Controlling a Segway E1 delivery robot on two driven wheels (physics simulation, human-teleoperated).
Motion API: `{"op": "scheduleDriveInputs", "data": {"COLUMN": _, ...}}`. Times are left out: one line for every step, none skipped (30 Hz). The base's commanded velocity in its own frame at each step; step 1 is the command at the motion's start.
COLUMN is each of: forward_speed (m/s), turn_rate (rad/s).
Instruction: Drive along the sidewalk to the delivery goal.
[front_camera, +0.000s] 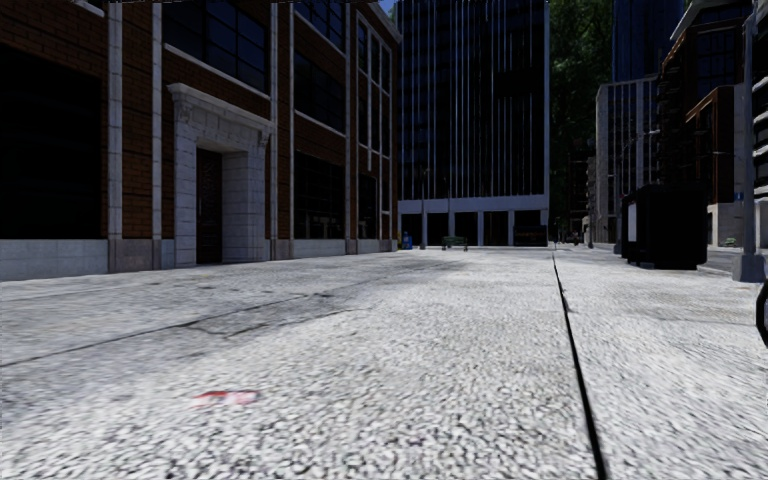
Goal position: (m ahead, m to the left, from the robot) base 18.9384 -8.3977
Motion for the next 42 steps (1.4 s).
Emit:
{"op": "scheduleDriveInputs", "data": {"forward_speed": 2.00, "turn_rate": -0.63}}
{"op": "scheduleDriveInputs", "data": {"forward_speed": 2.00, "turn_rate": -0.65}}
{"op": "scheduleDriveInputs", "data": {"forward_speed": 2.00, "turn_rate": -0.69}}
{"op": "scheduleDriveInputs", "data": {"forward_speed": 2.00, "turn_rate": -0.78}}
{"op": "scheduleDriveInputs", "data": {"forward_speed": 2.00, "turn_rate": -0.78}}
{"op": "scheduleDriveInputs", "data": {"forward_speed": 2.00, "turn_rate": -0.81}}
{"op": "scheduleDriveInputs", "data": {"forward_speed": 2.00, "turn_rate": -0.81}}
{"op": "scheduleDriveInputs", "data": {"forward_speed": 2.00, "turn_rate": -0.81}}
{"op": "scheduleDriveInputs", "data": {"forward_speed": 2.00, "turn_rate": -0.81}}
{"op": "scheduleDriveInputs", "data": {"forward_speed": 2.00, "turn_rate": -0.75}}
{"op": "scheduleDriveInputs", "data": {"forward_speed": 2.00, "turn_rate": -0.30}}
{"op": "scheduleDriveInputs", "data": {"forward_speed": 2.00, "turn_rate": -0.30}}
{"op": "scheduleDriveInputs", "data": {"forward_speed": 2.00, "turn_rate": -0.08}}
{"op": "scheduleDriveInputs", "data": {"forward_speed": 2.00, "turn_rate": 0.00}}
{"op": "scheduleDriveInputs", "data": {"forward_speed": 2.00, "turn_rate": 0.00}}
{"op": "scheduleDriveInputs", "data": {"forward_speed": 2.00, "turn_rate": 0.00}}
{"op": "scheduleDriveInputs", "data": {"forward_speed": 2.00, "turn_rate": 0.00}}
{"op": "scheduleDriveInputs", "data": {"forward_speed": 2.00, "turn_rate": 0.00}}
{"op": "scheduleDriveInputs", "data": {"forward_speed": 2.00, "turn_rate": 0.00}}
{"op": "scheduleDriveInputs", "data": {"forward_speed": 2.00, "turn_rate": 0.00}}
{"op": "scheduleDriveInputs", "data": {"forward_speed": 2.00, "turn_rate": 0.00}}
{"op": "scheduleDriveInputs", "data": {"forward_speed": 2.00, "turn_rate": 0.00}}
{"op": "scheduleDriveInputs", "data": {"forward_speed": 2.00, "turn_rate": 0.00}}
{"op": "scheduleDriveInputs", "data": {"forward_speed": 2.00, "turn_rate": 0.00}}
{"op": "scheduleDriveInputs", "data": {"forward_speed": 2.00, "turn_rate": 0.00}}
{"op": "scheduleDriveInputs", "data": {"forward_speed": 2.00, "turn_rate": 0.00}}
{"op": "scheduleDriveInputs", "data": {"forward_speed": 2.00, "turn_rate": 0.00}}
{"op": "scheduleDriveInputs", "data": {"forward_speed": 2.00, "turn_rate": 0.00}}
{"op": "scheduleDriveInputs", "data": {"forward_speed": 2.00, "turn_rate": 0.00}}
{"op": "scheduleDriveInputs", "data": {"forward_speed": 2.00, "turn_rate": 0.00}}
{"op": "scheduleDriveInputs", "data": {"forward_speed": 2.00, "turn_rate": 0.00}}
{"op": "scheduleDriveInputs", "data": {"forward_speed": 2.00, "turn_rate": 0.00}}
{"op": "scheduleDriveInputs", "data": {"forward_speed": 2.00, "turn_rate": 0.00}}
{"op": "scheduleDriveInputs", "data": {"forward_speed": 2.00, "turn_rate": 0.00}}
{"op": "scheduleDriveInputs", "data": {"forward_speed": 2.00, "turn_rate": 0.00}}
{"op": "scheduleDriveInputs", "data": {"forward_speed": 2.00, "turn_rate": 0.00}}
{"op": "scheduleDriveInputs", "data": {"forward_speed": 2.00, "turn_rate": 0.00}}
{"op": "scheduleDriveInputs", "data": {"forward_speed": 2.00, "turn_rate": 0.00}}
{"op": "scheduleDriveInputs", "data": {"forward_speed": 2.00, "turn_rate": -0.16}}
{"op": "scheduleDriveInputs", "data": {"forward_speed": 2.00, "turn_rate": -0.31}}
{"op": "scheduleDriveInputs", "data": {"forward_speed": 2.00, "turn_rate": -0.36}}
{"op": "scheduleDriveInputs", "data": {"forward_speed": 2.00, "turn_rate": -0.36}}
